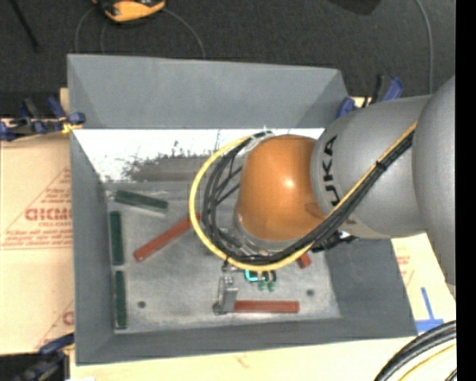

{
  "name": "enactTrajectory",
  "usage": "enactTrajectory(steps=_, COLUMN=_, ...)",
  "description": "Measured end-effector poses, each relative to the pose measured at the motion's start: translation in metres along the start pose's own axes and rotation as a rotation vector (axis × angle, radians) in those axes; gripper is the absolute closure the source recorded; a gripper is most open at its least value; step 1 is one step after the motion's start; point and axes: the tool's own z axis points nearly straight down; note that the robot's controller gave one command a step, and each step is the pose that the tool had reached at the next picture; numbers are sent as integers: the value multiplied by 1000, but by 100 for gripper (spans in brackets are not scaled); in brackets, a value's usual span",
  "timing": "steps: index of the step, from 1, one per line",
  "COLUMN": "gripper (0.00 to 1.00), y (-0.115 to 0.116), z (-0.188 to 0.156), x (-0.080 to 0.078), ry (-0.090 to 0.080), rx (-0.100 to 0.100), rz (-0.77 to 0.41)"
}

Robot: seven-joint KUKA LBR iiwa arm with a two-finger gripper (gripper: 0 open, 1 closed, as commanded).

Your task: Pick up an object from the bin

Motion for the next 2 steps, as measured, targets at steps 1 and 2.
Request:
enactTrajectory(steps=1, gripper=0, y=0, z=-4, x=-2, ry=-8, rx=-1, rz=3)
enactTrajectory(steps=2, gripper=0, y=22, z=38, x=-53, ry=-20, rx=-1, rz=-44)
